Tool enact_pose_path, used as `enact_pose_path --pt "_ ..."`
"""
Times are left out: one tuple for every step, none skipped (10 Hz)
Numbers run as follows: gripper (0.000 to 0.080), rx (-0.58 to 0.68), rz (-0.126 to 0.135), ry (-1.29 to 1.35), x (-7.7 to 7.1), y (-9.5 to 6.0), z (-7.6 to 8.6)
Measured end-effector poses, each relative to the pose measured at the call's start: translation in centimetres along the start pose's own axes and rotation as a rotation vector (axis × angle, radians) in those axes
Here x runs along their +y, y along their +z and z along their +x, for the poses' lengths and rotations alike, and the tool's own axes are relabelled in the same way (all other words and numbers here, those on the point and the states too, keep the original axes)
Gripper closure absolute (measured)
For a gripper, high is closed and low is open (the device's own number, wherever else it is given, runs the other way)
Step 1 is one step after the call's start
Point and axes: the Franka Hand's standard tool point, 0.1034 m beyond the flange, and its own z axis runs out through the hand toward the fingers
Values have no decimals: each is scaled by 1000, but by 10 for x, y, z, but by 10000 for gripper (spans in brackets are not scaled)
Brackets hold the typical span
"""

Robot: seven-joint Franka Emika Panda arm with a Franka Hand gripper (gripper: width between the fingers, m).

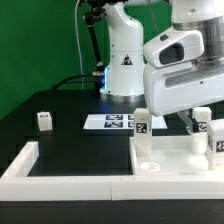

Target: Assemble square table

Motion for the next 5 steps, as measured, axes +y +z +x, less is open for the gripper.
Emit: enact_pose_path --pt "150 -2 1 9 -1 6 2" --pt "181 31 3 18 3 9 8" --pt "181 30 3 33 3 9 8" --pt "317 29 3 33 3 9 8" --pt "452 29 3 37 3 9 8"
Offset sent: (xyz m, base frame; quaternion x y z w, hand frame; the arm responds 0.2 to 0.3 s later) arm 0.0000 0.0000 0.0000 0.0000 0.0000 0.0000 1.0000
